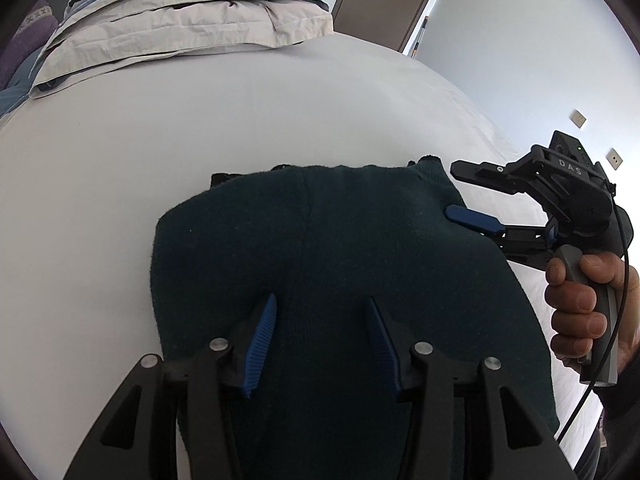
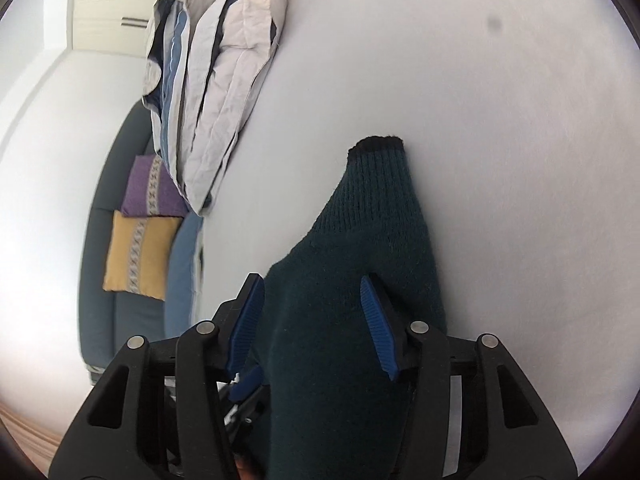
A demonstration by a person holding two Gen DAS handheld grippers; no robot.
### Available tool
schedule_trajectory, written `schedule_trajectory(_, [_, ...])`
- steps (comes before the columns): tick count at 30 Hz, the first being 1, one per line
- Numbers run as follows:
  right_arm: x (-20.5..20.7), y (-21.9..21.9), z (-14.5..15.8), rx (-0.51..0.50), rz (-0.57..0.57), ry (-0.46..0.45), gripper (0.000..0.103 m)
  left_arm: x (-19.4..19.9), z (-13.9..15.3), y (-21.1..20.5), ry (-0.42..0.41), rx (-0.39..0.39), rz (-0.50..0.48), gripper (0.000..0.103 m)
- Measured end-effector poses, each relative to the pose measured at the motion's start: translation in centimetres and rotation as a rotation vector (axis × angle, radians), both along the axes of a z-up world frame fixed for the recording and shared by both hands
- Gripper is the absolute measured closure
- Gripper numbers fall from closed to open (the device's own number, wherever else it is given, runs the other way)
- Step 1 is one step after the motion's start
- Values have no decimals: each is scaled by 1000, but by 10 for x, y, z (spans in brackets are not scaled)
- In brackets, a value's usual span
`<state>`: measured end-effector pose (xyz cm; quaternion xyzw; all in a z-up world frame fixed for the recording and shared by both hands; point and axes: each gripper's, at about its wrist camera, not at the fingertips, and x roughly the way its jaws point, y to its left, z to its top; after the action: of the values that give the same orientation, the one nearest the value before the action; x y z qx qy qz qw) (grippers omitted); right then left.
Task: Fold small clothes
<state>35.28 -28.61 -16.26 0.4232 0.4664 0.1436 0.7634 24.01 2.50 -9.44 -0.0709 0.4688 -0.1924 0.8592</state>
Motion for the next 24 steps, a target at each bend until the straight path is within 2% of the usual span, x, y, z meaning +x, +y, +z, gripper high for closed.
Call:
schedule_trajectory(2, [-15,-13,11,-27,-24,-16,51,0,-1,0,-2,3,1,53])
schedule_trajectory(4, [-41,-14,29,18,1,-67,51,1,-1,-1,-6,11,-1,53])
schedule_trajectory(9, [-105,17,58,94,208,-158,51,3,-2,-1,-10,13,3,53])
schedule_trajectory(12, [-140,38,50,115,331,-149,51,2,-3,-2,-13,18,6,53])
schedule_trajectory(14, [-156,46,29,65,370,-97,50,1,-3,-2,-13,19,6,53])
schedule_trajectory(16, [-170,40,4,114,371,-64,53,2,-3,-3,-12,23,2,53])
schedule_trajectory(17, [-174,36,-1,134,360,-79,56,2,-3,-3,-14,23,2,53])
schedule_trajectory(19, [-180,28,-9,151,342,-96,70,1,-3,-3,-16,20,4,53])
schedule_trajectory(21, [-186,22,-14,184,322,-88,70,2,-4,-3,-19,19,4,53])
schedule_trajectory(23, [-194,21,-6,155,311,-87,69,3,-4,-2,-22,15,4,53])
schedule_trajectory(24, [-199,21,0,154,311,-98,63,2,-5,-2,-23,13,5,53])
